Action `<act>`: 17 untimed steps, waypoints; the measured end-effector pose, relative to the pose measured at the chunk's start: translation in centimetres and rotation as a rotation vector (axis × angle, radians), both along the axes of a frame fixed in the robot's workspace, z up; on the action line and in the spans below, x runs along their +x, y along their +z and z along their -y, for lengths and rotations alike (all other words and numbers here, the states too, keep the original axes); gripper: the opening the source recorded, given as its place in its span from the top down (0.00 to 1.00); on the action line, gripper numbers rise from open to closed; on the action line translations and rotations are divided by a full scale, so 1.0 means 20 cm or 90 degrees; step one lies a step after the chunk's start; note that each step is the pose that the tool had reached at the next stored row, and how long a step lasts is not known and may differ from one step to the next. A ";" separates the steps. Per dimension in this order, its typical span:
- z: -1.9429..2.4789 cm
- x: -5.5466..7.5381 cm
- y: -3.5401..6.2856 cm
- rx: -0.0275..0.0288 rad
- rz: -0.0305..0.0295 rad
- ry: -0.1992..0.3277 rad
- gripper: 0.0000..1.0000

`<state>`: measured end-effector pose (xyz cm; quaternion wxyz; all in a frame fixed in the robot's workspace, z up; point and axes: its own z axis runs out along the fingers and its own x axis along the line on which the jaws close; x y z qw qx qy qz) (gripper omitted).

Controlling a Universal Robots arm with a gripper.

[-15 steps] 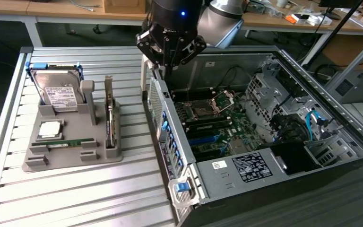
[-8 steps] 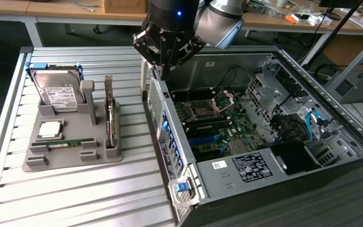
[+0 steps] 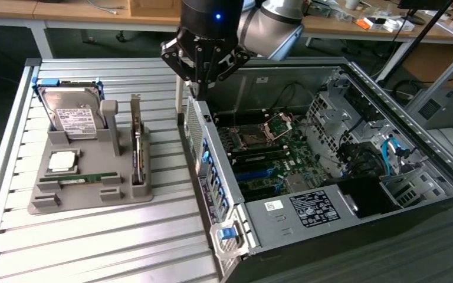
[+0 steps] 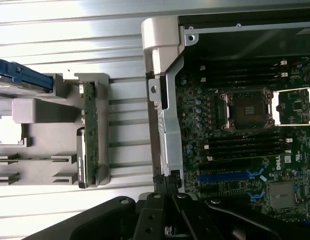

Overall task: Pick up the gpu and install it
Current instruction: 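Reach for the gpu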

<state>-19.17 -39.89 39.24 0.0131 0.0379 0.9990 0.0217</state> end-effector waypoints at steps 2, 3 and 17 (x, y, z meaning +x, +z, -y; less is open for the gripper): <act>0.000 -0.01 0.000 0.0000 0.0000 0.000 0.89; 0.000 -0.01 0.000 0.0000 0.0000 0.000 0.89; 0.000 -0.07 0.000 0.0000 0.0000 0.000 0.89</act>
